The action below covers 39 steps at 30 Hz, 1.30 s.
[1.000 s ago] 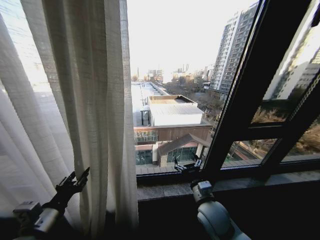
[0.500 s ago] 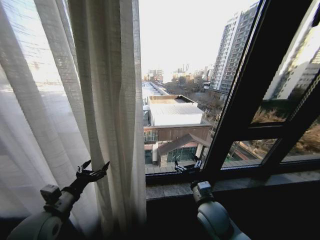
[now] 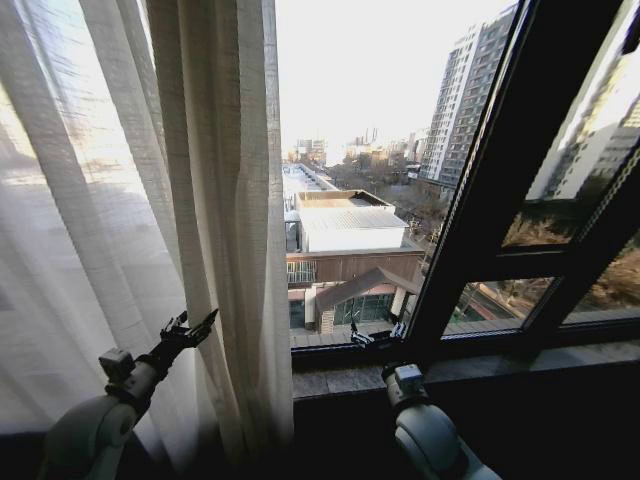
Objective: Open the curtains by pulling them apart, changing their state from closed to fully open.
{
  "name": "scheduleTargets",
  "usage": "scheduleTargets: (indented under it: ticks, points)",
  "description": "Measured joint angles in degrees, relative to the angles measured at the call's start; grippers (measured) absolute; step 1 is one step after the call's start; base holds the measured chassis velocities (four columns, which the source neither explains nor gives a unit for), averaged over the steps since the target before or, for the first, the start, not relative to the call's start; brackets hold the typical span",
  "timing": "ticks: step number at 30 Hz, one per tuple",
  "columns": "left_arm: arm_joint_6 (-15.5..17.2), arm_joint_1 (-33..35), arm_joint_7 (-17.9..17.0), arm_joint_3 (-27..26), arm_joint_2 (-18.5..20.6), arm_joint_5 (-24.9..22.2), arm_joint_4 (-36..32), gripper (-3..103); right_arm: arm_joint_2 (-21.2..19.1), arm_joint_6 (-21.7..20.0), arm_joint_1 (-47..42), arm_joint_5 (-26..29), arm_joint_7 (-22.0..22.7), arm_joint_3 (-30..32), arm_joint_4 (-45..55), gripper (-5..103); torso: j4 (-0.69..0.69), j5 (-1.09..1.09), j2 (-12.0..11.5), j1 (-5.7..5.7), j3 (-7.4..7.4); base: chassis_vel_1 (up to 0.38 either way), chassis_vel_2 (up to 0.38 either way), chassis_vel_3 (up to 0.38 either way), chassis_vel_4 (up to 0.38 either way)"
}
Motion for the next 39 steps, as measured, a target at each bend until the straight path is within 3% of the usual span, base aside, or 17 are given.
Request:
scheduleTargets:
  ticks: [3, 8, 10, 13, 18, 20, 21, 22, 25, 26, 27, 31, 32, 35, 39]
  points:
    - [0.7, 0.0, -0.1, -0.1, 0.5, 0.0, 0.2, 44, 0.2, 0.0, 0.0, 0.0, 0.0, 0.0, -0.2, 100, 0.0, 0.0, 0.0, 0.0, 0.0, 0.0, 0.0, 0.0, 0.0]
    - [0.8, -0.5, -0.3, -0.7, 1.3, -0.3, 1.3, 18, -0.2, 0.0, 0.3, 0.0, 0.1, 0.5, -0.1, 100, 0.01, 0.0, 0.0, -0.01, 0.0, 0.0, 0.0, 0.0, 0.0]
    - [0.9, -0.6, -0.3, -0.7, 1.3, -0.3, 1.3, 18, -0.3, 0.0, 0.3, 0.1, 0.1, 0.6, 0.0, 100, 0.0, 0.0, 0.0, 0.0, -0.01, 0.0, 0.0, 0.0, 0.0]
    - [0.9, -0.8, -0.4, -0.7, 1.3, -0.4, 1.4, 2, -0.4, 0.0, 0.1, 0.1, 0.1, 1.0, 0.3, 100, 0.0, 0.0, 0.0, 0.0, 0.0, 0.0, 0.0, 0.0, 0.0]
    - [0.8, -0.8, -1.2, -0.7, 1.1, -0.4, 1.4, 0, -0.4, 0.0, -0.2, 0.1, 0.1, 1.0, 0.4, 100, 0.0, 0.0, 0.0, 0.0, -0.01, 0.0, 0.0, 0.0, 0.0]
    - [0.5, -0.8, -4.3, -0.9, 0.8, -0.4, 1.4, 0, -0.3, 0.0, -0.1, 0.1, 0.1, 1.0, 0.4, 100, 0.0, 0.0, 0.0, 0.0, -0.01, 0.0, 0.0, 0.0, 0.0]
    - [0.7, -1.1, -9.1, -1.4, 0.0, -0.4, 0.9, 0, -0.3, 0.0, -0.1, 0.1, 0.1, 1.0, 0.4, 100, 0.0, -0.01, 0.0, 0.0, 0.0, 0.0, 0.0, 0.0, 0.0]
    - [0.7, -1.1, -9.1, -1.4, 0.0, -0.4, 0.9, 0, -0.3, 0.0, -0.1, 0.1, 0.1, 1.0, 0.4, 100, 0.0, -0.01, 0.0, 0.0, 0.0, 0.0, 0.0, 0.0, 0.0]
    - [2.1, -1.9, -20.6, -3.2, -2.1, -0.2, -0.6, 0, -0.2, 0.0, 0.0, 0.1, 0.1, 1.0, 0.5, 100, -0.01, -0.01, 0.0, 0.0, 0.0, 0.0, 0.0, 0.0, 0.0]
    - [3.0, -2.3, -26.8, -4.8, -3.0, -0.2, -1.1, 0, -0.2, 0.0, 0.0, 0.1, 0.1, 0.9, 0.5, 100, -0.02, 0.0, 0.0, 0.0, 0.0, 0.0, 0.0, 0.0, 0.0]
    - [3.0, -2.3, -26.8, -4.8, -3.0, -0.2, -1.1, 0, -0.2, 0.0, 0.0, 0.1, 0.1, 0.9, 0.5, 100, -0.02, 0.0, 0.0, 0.0, 0.0, 0.0, 0.0, 0.0, 0.0]
    - [3.1, -2.1, -39.8, -13.4, -3.8, -0.5, -0.4, 0, -0.2, 0.0, 0.6, 0.1, 0.1, 0.6, 0.5, 100, -0.02, 0.01, 0.0, 0.0, -0.01, 0.0, 0.0, 0.0, 0.0]
    - [3.1, -2.1, -39.8, -13.4, -3.8, -0.5, -0.4, 0, -0.2, 0.0, 0.6, 0.1, 0.1, 0.6, 0.5, 100, -0.02, 0.01, 0.0, 0.0, -0.01, 0.0, 0.0, 0.0, 0.0]
    - [2.2, -0.5, -43.9, -22.9, -2.8, -2.3, 2.4, 0, 0.0, 0.0, 1.5, 0.1, 0.0, -0.3, 0.0, 100, 0.01, 0.0, 0.0, 0.0, -0.01, 0.0, 0.0, 0.0, 0.0]
    - [1.1, 1.1, -46.1, -30.1, -1.6, -4.0, 5.4, 0, 0.3, -0.1, 2.3, 0.1, -0.1, -1.0, -0.6, 100, 0.02, -0.01, 0.0, -0.01, -0.01, 0.0, 0.0, 0.0, 0.0]
